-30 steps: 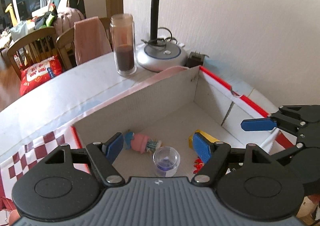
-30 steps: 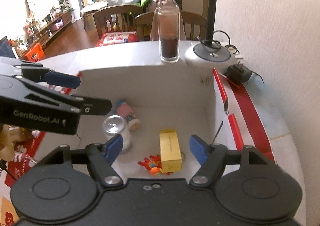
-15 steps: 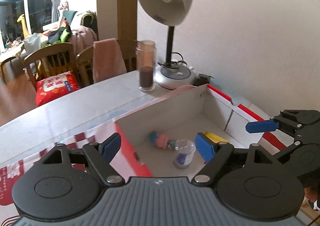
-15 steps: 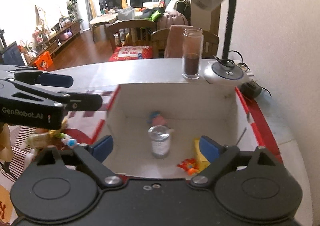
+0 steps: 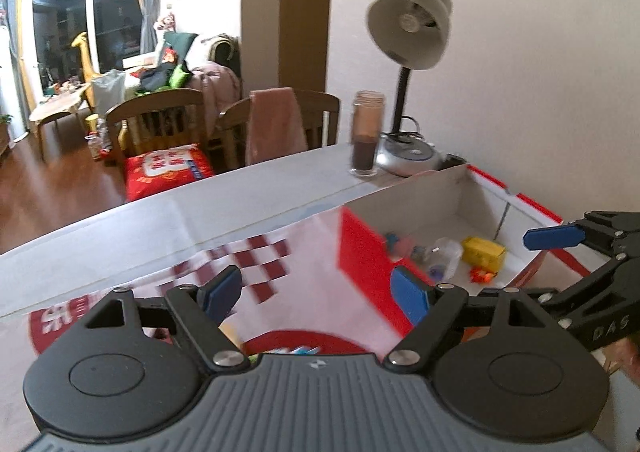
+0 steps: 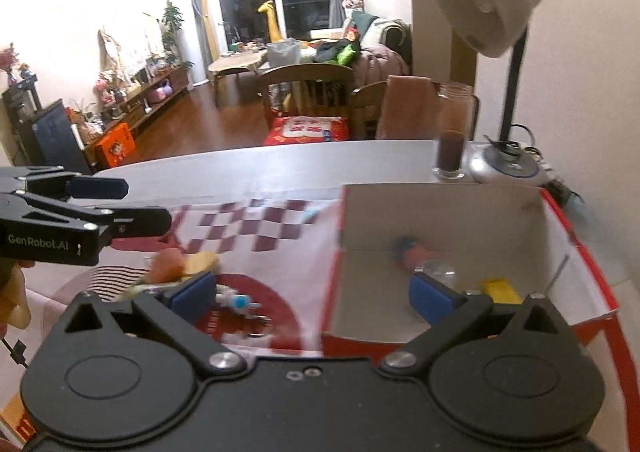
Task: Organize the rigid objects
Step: 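Withdraw both grippers out of the red box, then grasp the white glue stick with left gripper while right gripper grasps the green-capped toothpick jar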
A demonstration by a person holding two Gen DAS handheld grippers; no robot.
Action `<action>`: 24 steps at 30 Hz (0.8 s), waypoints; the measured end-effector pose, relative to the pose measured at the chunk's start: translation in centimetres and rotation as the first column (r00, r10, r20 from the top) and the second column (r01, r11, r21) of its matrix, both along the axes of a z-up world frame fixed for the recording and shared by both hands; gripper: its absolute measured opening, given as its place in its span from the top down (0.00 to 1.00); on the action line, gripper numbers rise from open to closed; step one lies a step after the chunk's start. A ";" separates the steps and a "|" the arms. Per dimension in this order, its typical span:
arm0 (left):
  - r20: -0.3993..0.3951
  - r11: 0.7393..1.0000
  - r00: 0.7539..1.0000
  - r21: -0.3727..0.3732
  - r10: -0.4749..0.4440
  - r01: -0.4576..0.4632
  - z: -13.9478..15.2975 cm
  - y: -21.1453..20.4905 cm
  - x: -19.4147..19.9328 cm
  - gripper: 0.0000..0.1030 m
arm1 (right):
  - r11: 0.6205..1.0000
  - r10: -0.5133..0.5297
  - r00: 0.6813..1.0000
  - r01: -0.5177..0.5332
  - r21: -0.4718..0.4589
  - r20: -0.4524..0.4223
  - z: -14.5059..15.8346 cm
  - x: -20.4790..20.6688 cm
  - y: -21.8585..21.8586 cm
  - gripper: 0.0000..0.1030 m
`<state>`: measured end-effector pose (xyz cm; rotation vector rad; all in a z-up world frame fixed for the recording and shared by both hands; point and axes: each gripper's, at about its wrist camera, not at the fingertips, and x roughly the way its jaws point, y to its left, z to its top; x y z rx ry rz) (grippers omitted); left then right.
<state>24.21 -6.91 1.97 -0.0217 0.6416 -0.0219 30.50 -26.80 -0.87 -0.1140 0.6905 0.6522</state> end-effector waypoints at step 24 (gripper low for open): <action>-0.087 0.990 0.988 -0.052 0.127 -0.132 -8.9 14.3 -8.2 0.21 | 0.985 0.153 0.988 -0.155 -0.072 -0.038 -3.7 -5.6 13.2 0.00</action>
